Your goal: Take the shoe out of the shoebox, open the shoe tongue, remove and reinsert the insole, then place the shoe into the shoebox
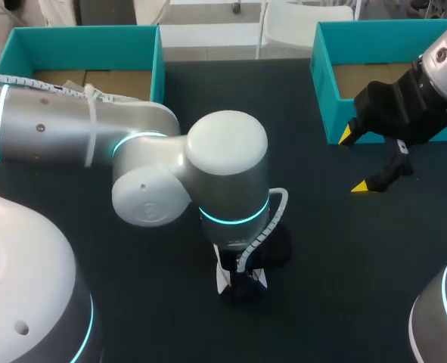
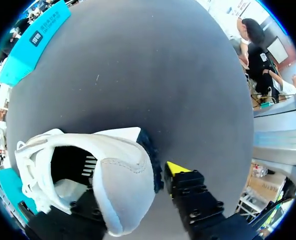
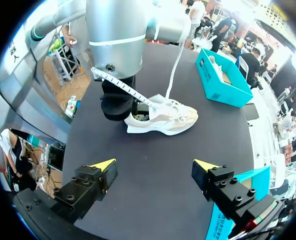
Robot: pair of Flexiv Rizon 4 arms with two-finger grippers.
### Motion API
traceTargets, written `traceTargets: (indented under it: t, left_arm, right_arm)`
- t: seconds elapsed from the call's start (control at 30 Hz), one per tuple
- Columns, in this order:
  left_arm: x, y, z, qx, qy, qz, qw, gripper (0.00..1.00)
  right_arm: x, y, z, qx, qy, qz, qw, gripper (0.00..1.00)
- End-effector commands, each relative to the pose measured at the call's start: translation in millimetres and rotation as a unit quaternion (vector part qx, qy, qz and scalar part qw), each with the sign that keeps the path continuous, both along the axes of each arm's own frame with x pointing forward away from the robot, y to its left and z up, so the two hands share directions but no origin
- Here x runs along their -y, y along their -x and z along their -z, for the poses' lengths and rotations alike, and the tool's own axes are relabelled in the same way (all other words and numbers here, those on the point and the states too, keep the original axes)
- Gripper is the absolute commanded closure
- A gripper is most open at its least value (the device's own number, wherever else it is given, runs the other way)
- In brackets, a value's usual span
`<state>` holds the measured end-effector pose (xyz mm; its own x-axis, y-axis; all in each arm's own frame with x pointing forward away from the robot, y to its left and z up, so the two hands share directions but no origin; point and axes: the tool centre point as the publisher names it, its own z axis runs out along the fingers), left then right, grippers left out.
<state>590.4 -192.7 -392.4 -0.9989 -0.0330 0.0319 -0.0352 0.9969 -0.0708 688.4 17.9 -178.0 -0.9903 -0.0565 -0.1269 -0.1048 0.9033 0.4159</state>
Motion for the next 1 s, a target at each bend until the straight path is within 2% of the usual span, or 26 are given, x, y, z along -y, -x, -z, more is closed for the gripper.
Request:
traceTargets:
  t: [0.03, 0.17, 0.33, 0.7, 1.0]
  left_arm:
    - [5, -4.8, 4, -0.024, -0.006, 0.002, 1.0, 1.0]
    - [2, -5.9, 2, -0.052, -0.011, 0.003, 0.999, 1.0]
    - [-9, -7.2, -19, -0.074, -0.021, 0.013, 0.997, 1.0]
    - [-32, -17.2, -116, -0.067, -0.058, 0.044, 0.995, 1.0]
    - [-43, -33.8, -190, -0.106, -0.032, 0.069, 0.991, 1.0]
  right_arm:
    - [-2, -2.4, 1, -0.002, 0.001, 0.0, 1.0, 0.0]
    - [-2, -2.4, 1, -0.002, 0.001, 0.0, 1.0, 0.0]
    - [-2, -2.4, 1, -0.002, 0.001, 0.0, 1.0, 0.0]
    - [-2, -2.4, 1, -0.002, 0.001, 0.0, 1.0, 0.0]
    - [-2, -2.4, 1, -0.002, 0.001, 0.0, 1.0, 0.0]
